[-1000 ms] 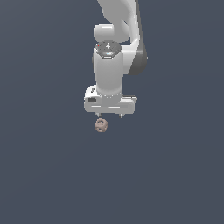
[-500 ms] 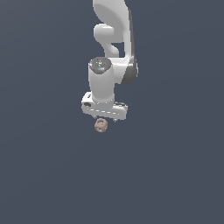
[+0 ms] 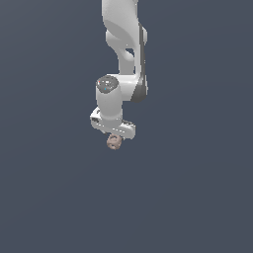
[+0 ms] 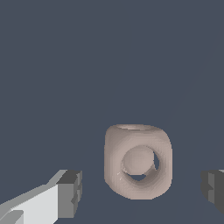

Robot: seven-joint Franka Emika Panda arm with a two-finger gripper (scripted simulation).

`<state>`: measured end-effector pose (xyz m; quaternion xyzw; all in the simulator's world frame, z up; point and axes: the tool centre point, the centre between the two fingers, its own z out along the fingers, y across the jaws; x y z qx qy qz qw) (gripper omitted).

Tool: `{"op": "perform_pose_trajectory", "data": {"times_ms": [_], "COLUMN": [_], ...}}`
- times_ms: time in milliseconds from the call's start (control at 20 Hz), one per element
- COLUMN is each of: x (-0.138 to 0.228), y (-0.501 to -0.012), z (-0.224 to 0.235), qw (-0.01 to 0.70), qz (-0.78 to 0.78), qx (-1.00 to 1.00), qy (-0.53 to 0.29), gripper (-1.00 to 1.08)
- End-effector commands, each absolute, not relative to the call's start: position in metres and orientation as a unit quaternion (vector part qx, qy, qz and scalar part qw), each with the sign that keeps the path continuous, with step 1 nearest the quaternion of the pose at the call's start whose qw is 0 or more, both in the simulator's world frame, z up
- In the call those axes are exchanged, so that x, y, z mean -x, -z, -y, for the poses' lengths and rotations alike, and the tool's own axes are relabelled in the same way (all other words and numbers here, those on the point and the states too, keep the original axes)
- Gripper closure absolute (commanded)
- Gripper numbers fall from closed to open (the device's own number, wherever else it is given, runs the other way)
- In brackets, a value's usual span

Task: Pick up the object and move it to a goal position.

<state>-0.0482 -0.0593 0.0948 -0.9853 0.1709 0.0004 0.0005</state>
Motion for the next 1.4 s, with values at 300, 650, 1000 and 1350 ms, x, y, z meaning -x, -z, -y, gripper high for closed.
{"op": "perform_pose_trajectory", "data": {"times_ms": [300, 650, 1000, 1350], "x": [0.051, 0.053, 0.052, 0.052], "y": [-0.087, -0.058, -0.040, -0.039], "z": [0.062, 0.062, 0.062, 0.062], "qw": [0.000, 0.000, 0.000, 0.000], "qz": [-0.178, -0.179, -0.180, -0.180], "qx": [0.984, 0.984, 0.984, 0.984], "qy": [-0.001, 0.000, 0.000, 0.000], "gripper": [-0.92, -0.92, -0.92, 1.08]}}
